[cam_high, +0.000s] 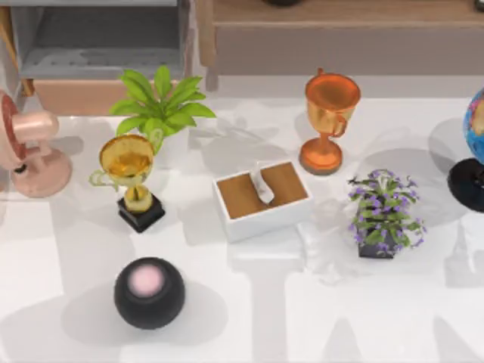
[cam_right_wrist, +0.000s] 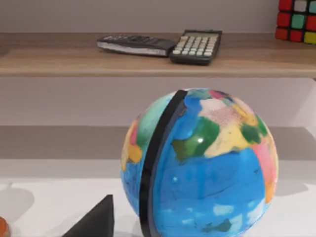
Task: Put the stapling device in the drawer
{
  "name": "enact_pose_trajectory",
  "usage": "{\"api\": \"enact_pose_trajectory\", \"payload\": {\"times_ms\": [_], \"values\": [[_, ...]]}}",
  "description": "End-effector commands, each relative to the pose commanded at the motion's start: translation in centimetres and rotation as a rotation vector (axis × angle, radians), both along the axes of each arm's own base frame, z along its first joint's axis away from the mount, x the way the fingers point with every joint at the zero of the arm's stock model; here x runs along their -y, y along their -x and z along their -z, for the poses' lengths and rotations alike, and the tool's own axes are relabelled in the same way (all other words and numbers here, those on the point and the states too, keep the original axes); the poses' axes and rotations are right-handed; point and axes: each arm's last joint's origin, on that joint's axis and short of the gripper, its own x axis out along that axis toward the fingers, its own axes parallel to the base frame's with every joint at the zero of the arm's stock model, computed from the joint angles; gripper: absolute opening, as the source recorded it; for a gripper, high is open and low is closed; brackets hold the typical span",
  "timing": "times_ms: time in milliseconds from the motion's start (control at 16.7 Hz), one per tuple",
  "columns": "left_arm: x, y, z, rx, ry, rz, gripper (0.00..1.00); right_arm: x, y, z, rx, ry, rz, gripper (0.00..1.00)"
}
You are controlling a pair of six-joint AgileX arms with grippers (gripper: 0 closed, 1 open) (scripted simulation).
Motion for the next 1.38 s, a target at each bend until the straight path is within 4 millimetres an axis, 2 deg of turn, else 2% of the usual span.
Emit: {"api": "enact_pose_trajectory", "payload": {"times_ms": [240,360,480,720,840,900,1020,1140,1260,1380], "values": [[0.1,-0.1,0.1,0.0,-0.001,0.003,0.0,0.0,0.0,0.0,0.0,0.0,0.0,1.0],[0.1,0.0,-1.8,0.055,-0.017,-0.002,0.0,0.0,0.0,0.0,0.0,0.0,0.0,1.0],[-0.3,0.7,-5.8,0.156,-0.063,-0.012,0.0,0.0,0.0,0.0,0.0,0.0,0.0,1.0],[-1.7,4.1,-16.3,0.43,-0.244,-0.048,0.0,0.0,0.0,0.0,0.0,0.0,0.0,1.0],[-1.8,5.7,-20.0,0.532,-0.317,-0.06,0.0,0.0,0.0,0.0,0.0,0.0,0.0,1.0],[-1.7,6.2,-21.0,0.562,-0.336,-0.06,0.0,0.0,0.0,0.0,0.0,0.0,0.0,1.0],[-1.4,6.1,-21.2,0.576,-0.338,-0.051,0.0,0.0,0.0,0.0,0.0,0.0,0.0,1.0],[-1.4,5.1,-19.2,0.522,-0.296,-0.045,0.0,0.0,0.0,0.0,0.0,0.0,0.0,1.0],[-1.5,3.5,-15.1,0.403,-0.215,-0.039,0.0,0.0,0.0,0.0,0.0,0.0,0.0,1.0],[-1.0,1.8,-9.9,0.257,-0.121,-0.028,0.0,0.0,0.0,0.0,0.0,0.0,0.0,1.0]]}}
